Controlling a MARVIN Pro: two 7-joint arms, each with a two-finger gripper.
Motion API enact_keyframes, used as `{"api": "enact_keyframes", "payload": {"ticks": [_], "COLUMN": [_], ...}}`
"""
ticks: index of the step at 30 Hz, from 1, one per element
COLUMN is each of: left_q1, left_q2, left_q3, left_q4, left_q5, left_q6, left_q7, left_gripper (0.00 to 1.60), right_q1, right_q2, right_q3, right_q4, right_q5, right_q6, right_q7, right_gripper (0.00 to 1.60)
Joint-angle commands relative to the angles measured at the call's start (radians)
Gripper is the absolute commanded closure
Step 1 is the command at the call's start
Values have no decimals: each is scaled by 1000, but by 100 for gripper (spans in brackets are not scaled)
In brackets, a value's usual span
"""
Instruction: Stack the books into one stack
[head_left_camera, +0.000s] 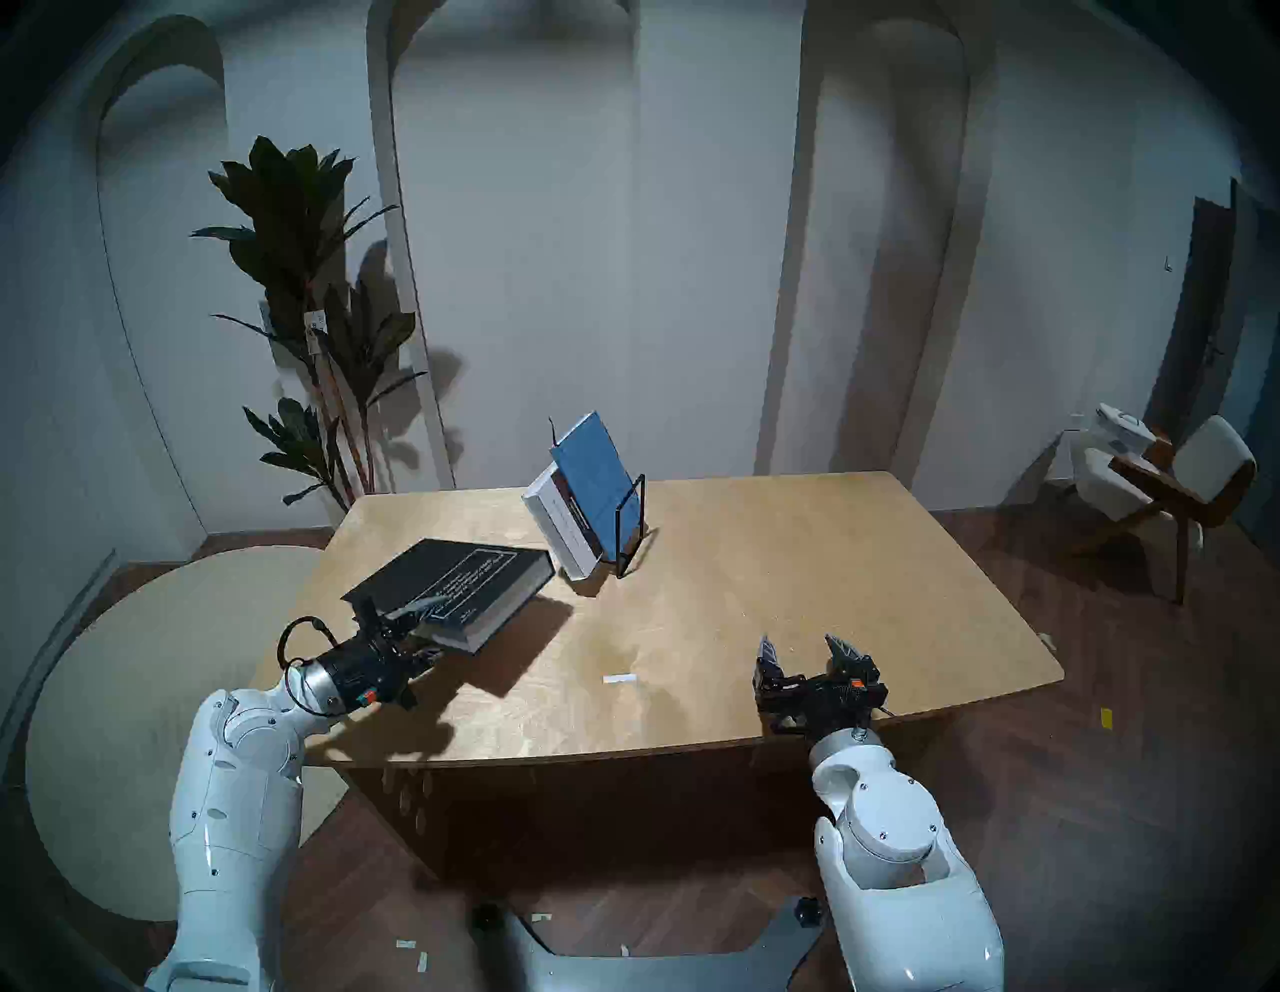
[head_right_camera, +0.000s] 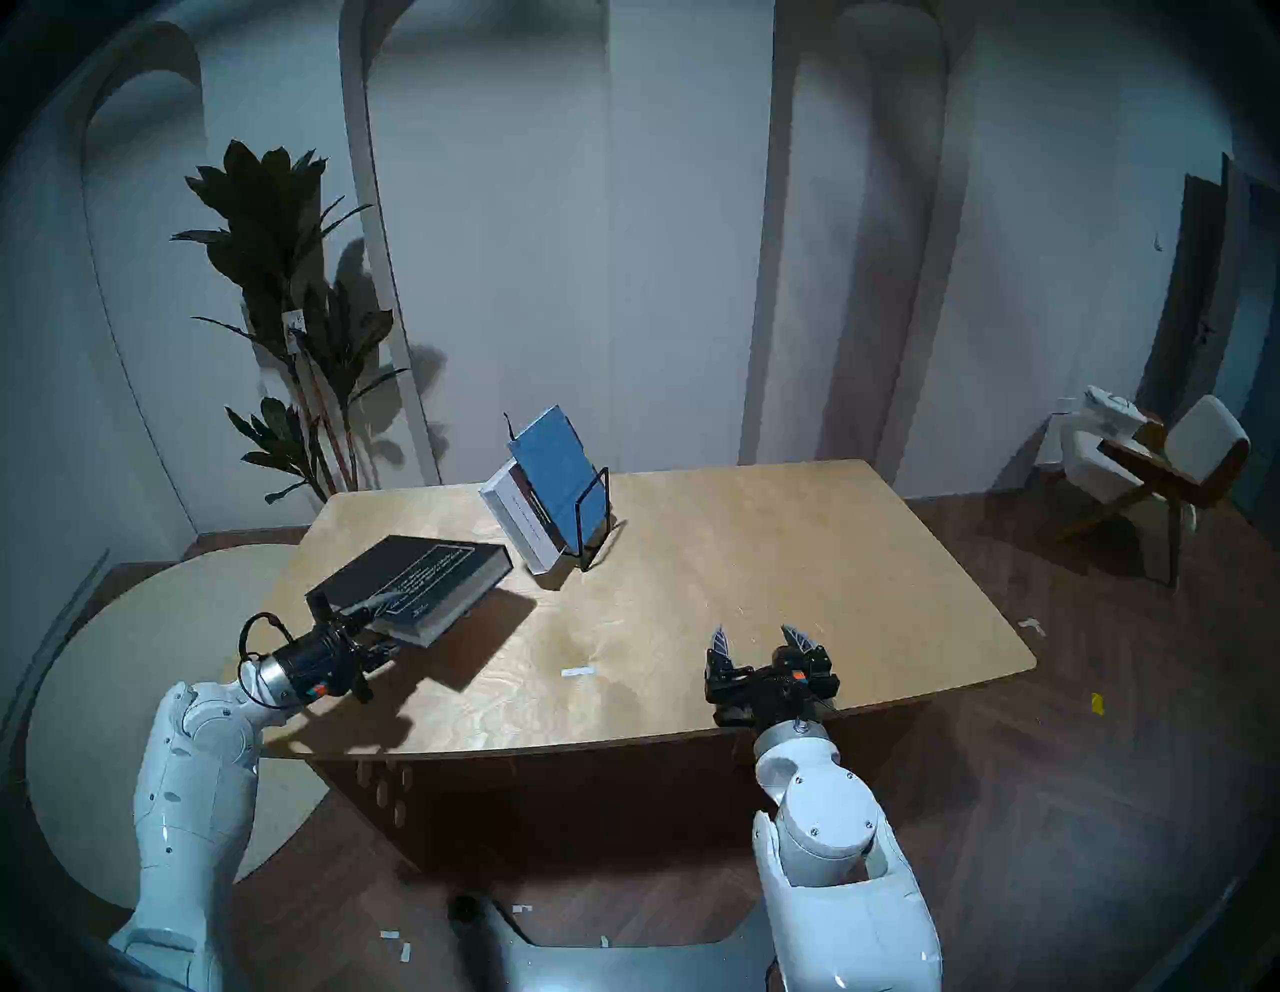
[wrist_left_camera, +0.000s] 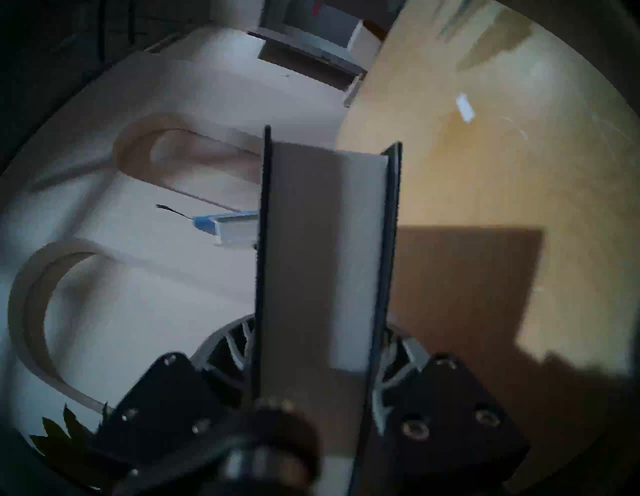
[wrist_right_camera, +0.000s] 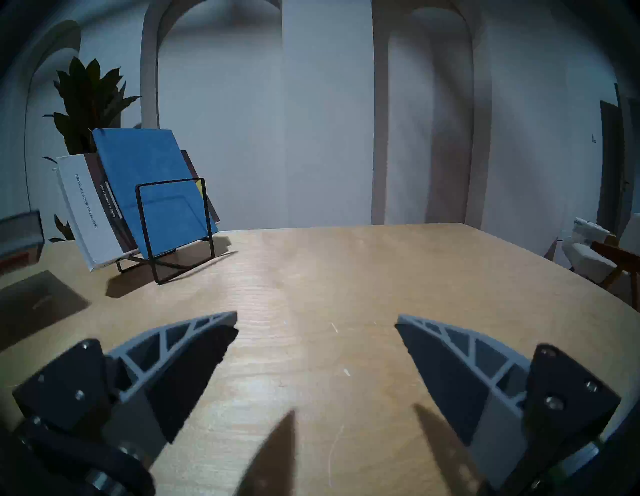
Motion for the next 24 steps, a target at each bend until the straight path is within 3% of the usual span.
{"api": "enact_keyframes", "payload": {"ticks": [1, 10, 14, 15, 16, 17, 18, 24], "left_q1": [-46, -70, -81, -81, -77, -74, -70, -63], "left_q2": [57, 101, 115, 123, 126, 131, 136, 185], "left_q3": [38, 124, 146, 168, 178, 190, 200, 234], "left_q4": [-4, 11, 3, -10, -20, -27, -36, -55], "left_q5": [101, 271, 307, 336, 346, 363, 382, 460], "left_q6": [-3, -3, -3, -3, -3, -3, -3, -3], "left_q7": [12, 47, 73, 95, 105, 117, 129, 172], "left_gripper": [160, 160, 160, 98, 86, 26, 0, 0], "right_q1": [8, 9, 9, 9, 9, 9, 8, 9], "right_q2": [0, 0, 0, 0, 0, 0, 0, 0], "right_q3": [0, 0, 0, 0, 0, 0, 0, 0], "right_q4": [-20, -20, -20, -22, -22, -23, -23, -23], "right_q5": [0, 0, 0, 0, 0, 0, 0, 0], "right_q6": [-6, -7, -7, -7, -7, -7, -8, -8], "right_q7": [0, 0, 0, 0, 0, 0, 0, 0], "right_gripper": [0, 0, 0, 0, 0, 0, 0, 0]}}
